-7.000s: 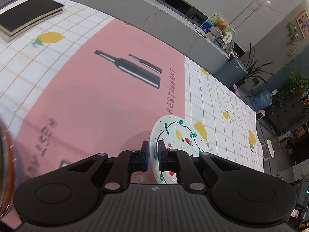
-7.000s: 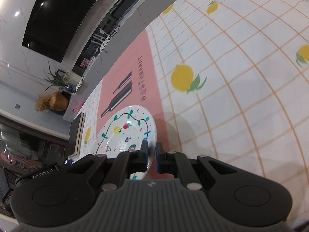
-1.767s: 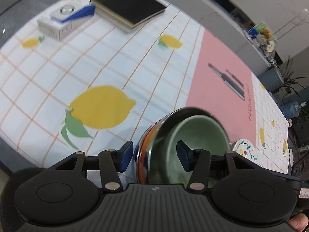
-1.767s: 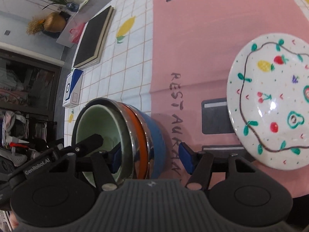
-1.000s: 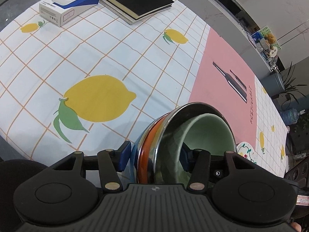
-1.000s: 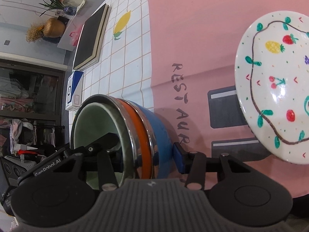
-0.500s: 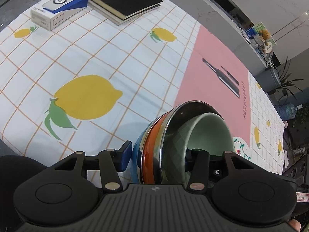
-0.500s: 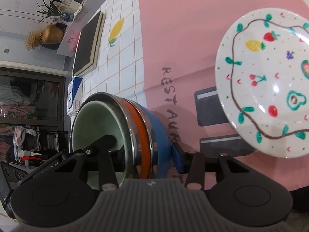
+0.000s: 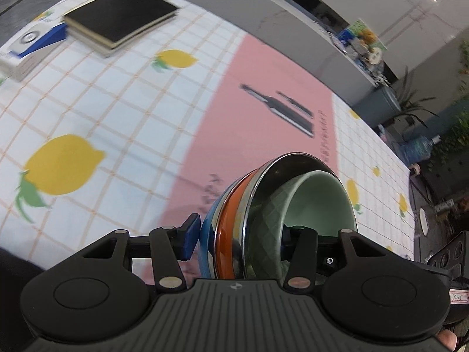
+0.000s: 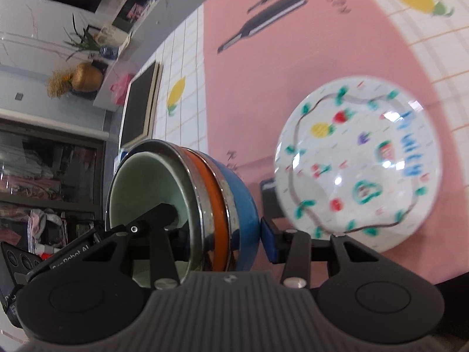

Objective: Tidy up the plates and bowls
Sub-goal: 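Lift the stacked bowls and lower them onto the white painted plate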

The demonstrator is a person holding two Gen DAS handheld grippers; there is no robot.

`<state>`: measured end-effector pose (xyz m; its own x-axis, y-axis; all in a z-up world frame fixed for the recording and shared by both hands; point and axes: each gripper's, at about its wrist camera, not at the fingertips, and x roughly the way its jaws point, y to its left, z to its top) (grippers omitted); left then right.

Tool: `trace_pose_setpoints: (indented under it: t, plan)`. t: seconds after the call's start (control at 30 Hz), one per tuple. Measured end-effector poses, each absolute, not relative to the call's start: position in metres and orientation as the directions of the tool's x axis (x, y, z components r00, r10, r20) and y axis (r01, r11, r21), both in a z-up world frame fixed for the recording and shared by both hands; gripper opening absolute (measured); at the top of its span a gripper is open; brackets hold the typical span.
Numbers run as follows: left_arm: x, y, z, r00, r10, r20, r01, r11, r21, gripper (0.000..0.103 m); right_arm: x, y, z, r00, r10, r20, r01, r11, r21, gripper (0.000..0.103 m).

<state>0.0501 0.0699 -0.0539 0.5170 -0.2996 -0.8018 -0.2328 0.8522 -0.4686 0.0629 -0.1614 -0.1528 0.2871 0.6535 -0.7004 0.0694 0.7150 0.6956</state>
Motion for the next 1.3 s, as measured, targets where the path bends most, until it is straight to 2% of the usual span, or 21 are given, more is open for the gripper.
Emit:
trace_pose_setpoints:
  t: [0.33,0.53,0.87,1.3]
  plan:
    - [0.084,0.012,-0.045,0.517,-0.378,-0.768,-0.136,0.850,-0.509,0.056,0.080,-0.225,-0.129,0.366,0.601,-0.710,0.089,0.737,0.670,0.044]
    - [0.101,-0.010,-0.056,0.485,-0.402,-0.777,-0.127,0.846,-0.517,0.056,0.091,-0.250,-0.136,0.359,0.582,-0.729,0.121,0.746,0.655,0.044]
    - [0.103,-0.014,-0.085,0.426,-0.405,-0.809,-0.176,0.840,-0.513,0.055,0.091,-0.258,-0.163,0.307,0.576,-0.758,0.164,0.752,0.638,0.044]
    - [0.096,-0.014,-0.090,0.416,-0.408,-0.812,-0.162,0.846,-0.508,0.054,0.090,-0.256,-0.167,0.314,0.558,-0.768,0.145,0.771,0.620,0.044]
